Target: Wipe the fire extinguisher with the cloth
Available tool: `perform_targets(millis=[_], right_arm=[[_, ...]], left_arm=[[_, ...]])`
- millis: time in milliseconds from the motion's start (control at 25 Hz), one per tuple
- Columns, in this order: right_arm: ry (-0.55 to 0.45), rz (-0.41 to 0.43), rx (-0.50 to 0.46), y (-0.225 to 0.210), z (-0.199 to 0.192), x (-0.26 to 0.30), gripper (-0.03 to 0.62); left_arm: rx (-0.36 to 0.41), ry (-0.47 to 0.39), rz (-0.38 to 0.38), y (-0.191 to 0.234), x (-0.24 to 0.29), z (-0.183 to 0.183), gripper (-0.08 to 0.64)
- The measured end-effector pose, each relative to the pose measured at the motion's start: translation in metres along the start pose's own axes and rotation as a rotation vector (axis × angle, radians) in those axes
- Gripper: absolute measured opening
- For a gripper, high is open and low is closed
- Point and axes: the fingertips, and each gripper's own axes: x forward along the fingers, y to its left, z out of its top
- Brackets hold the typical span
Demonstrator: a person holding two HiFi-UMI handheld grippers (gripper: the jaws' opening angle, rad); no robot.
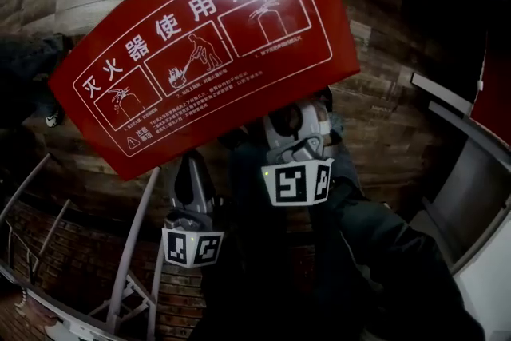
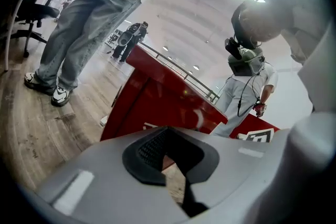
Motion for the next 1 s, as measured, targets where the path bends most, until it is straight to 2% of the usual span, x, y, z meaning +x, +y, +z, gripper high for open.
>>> perform_targets(millis=[80,160,240,360,480,560,640,720,880,1000], right_arm=[[-0.133,0.137,-0.113,0.040,0.043,-0.011,0.078],[-0.221,0.193,-0.142,0.053,0.076,-0.032,0.078],[-0.235,0.185,-0.121,0.039,0.087,-0.059,0.077],[-0.246,0.113,-0.141,-0.013,0.096,-0.098,0.077],[-0.181,0.037,-0.175,-0.078,0.103,-0.105,0.077],[-0.103,0.029,-0.221,-0.102,0.107,-0.087,0.077],[-0.027,0.075,-0.321,-0.102,0.116,-0.061,0.077],[-0.019,0.129,-0.383,-0.085,0.135,-0.041,0.075],[-0.032,0.195,-0.390,-0.047,0.161,-0.031,0.074],[-0.012,0.145,-0.391,-0.062,0.152,-0.036,0.074]], left_arm=[[-0.003,-0.003,-0.007,-0.008,0.002,0.002,-0.008],[-0.015,-0.006,-0.007,-0.015,0.000,0.005,-0.008],[-0.030,-0.016,-0.010,-0.021,-0.004,0.011,-0.008],[-0.028,-0.038,-0.021,-0.033,-0.015,0.032,-0.008],[-0.016,-0.053,-0.044,-0.056,-0.027,0.055,-0.008],[-0.021,-0.063,-0.060,-0.073,-0.034,0.069,-0.008],[-0.030,-0.066,-0.083,-0.090,-0.038,0.083,-0.008],[-0.027,-0.064,-0.107,-0.105,-0.041,0.098,-0.008],[-0.031,-0.086,-0.135,-0.120,-0.046,0.128,-0.008],[-0.023,-0.095,-0.159,-0.123,-0.040,0.146,-0.008]])
